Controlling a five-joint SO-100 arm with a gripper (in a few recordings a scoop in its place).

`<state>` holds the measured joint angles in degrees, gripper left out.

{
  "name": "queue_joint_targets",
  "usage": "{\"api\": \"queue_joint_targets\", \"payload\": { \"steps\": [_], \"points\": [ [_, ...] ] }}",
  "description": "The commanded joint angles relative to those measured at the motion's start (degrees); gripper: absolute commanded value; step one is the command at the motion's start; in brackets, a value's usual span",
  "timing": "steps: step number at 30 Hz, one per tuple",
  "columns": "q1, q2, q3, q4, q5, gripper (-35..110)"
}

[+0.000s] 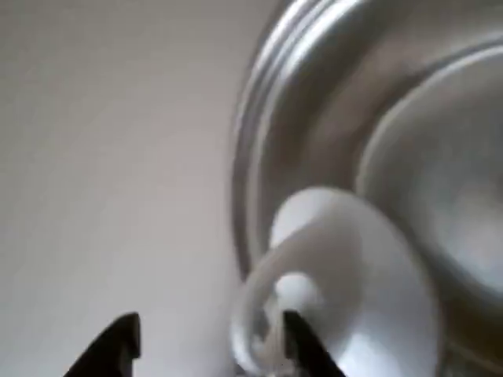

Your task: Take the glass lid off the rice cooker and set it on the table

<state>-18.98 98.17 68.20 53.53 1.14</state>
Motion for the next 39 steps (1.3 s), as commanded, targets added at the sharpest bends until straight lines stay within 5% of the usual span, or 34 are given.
{"api": "queue_joint_targets", "payload": {
  "steps": [1,9,39],
  "points": [
    [-0.6,-1.6,-4.3,-2.7,0.4,22],
    [0.1,-5.1,-4.3,-7.1,0.4,0],
    [2.0,32.6,-3.6,-9.8,1.1,0]
  ]
}}
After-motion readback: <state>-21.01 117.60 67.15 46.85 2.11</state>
